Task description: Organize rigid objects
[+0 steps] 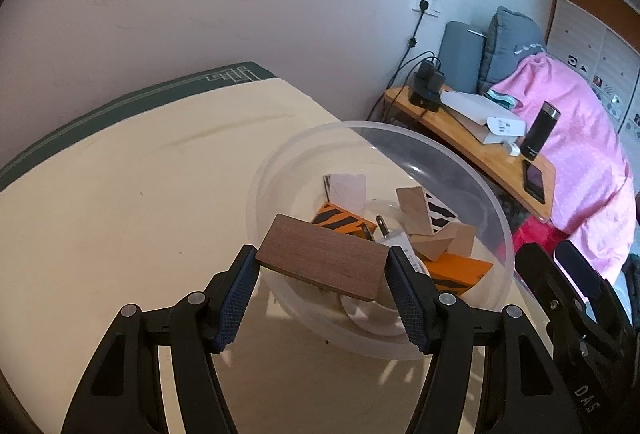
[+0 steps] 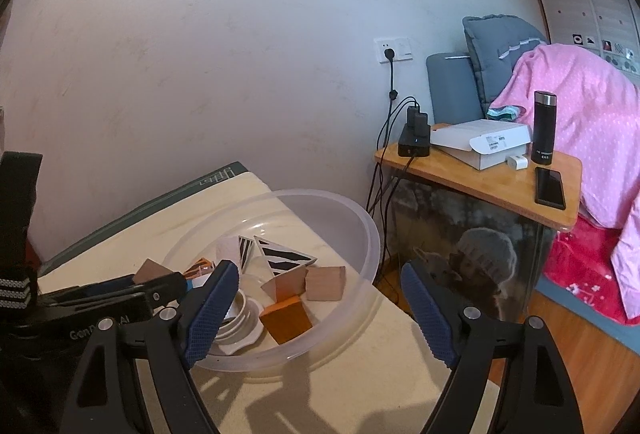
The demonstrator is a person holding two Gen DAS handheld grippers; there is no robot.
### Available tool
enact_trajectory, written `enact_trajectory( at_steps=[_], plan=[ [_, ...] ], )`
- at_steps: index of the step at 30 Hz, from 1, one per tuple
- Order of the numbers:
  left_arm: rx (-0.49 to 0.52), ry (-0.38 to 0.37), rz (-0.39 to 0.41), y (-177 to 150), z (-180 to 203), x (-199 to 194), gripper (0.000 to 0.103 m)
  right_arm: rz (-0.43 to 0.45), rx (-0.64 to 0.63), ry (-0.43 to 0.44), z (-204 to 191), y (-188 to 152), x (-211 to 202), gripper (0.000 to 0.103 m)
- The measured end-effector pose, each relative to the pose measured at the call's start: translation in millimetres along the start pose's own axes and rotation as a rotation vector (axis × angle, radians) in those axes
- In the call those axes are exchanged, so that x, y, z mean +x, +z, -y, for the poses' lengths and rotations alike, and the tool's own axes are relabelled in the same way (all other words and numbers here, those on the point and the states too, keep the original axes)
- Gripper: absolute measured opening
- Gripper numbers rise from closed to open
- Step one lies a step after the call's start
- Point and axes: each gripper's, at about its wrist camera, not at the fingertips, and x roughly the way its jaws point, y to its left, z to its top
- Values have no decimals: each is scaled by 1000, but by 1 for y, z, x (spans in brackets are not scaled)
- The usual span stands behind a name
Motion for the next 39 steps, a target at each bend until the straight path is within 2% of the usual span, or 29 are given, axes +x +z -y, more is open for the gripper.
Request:
enact_trajectory(
  at_steps=[7,12,18,24,32,39],
  plan=[
    [-17,-4,-25,-3,-5,7,68,-6,3,-4,0,0,0,87],
    [-30,-1,-14,-5,-10,2,72,-6,1,-7,-1,0,1,87],
    [-52,2,-2,-10,-17,-9,72,-6,0,-11,0,0,1,87],
    [-66,45,21,-13,-26,-16,72,-7,1,-10,0,0,1,87],
    [-68,122,-32,-12,-29,12,72,-12,8,-6,2,-1,2,87],
    [-64,122,-36,-13,-29,13,73,-15,10,-7,2,-1,3,91]
  ],
)
